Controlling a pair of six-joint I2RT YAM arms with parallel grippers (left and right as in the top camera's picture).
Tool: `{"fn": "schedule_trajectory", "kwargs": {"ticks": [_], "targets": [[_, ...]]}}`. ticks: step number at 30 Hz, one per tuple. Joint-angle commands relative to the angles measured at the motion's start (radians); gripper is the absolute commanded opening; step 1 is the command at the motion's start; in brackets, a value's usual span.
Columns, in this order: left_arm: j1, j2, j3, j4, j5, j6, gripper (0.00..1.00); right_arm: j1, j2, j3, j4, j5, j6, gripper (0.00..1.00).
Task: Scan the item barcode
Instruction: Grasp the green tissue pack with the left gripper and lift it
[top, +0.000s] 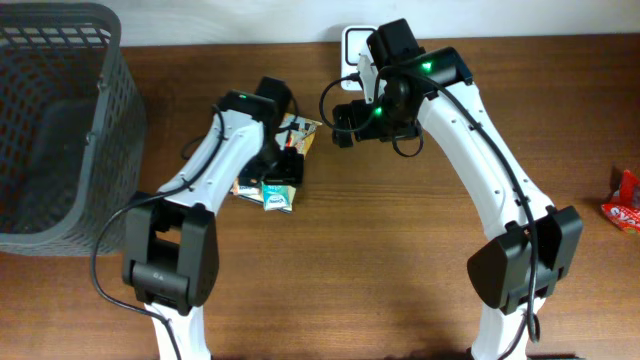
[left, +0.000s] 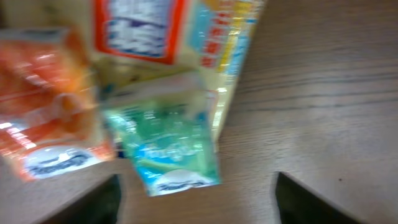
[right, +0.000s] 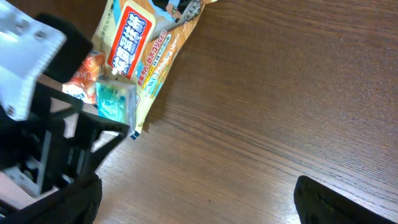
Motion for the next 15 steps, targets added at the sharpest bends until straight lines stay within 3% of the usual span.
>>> {"fn": "schedule_trajectory", "kwargs": {"ticks": [1,5,15], "targets": [[-0.050,-0.013,0.006,0.022,-0.025,-0.014,0.60,0.002,0.004,-0.004,0.000,0.009,-0.007,0.99],[-0.061,-0.010,0.003,0.021,-0.163,-0.113,0.56,0.002,0.004,-0.004,0.001,0.009,-0.007,0.99],[-0.065,-0.009,-0.068,0.072,-0.119,-0.124,0.55,0.002,0.004,-0.004,0.001,0.009,-0.007,0.98]]}}
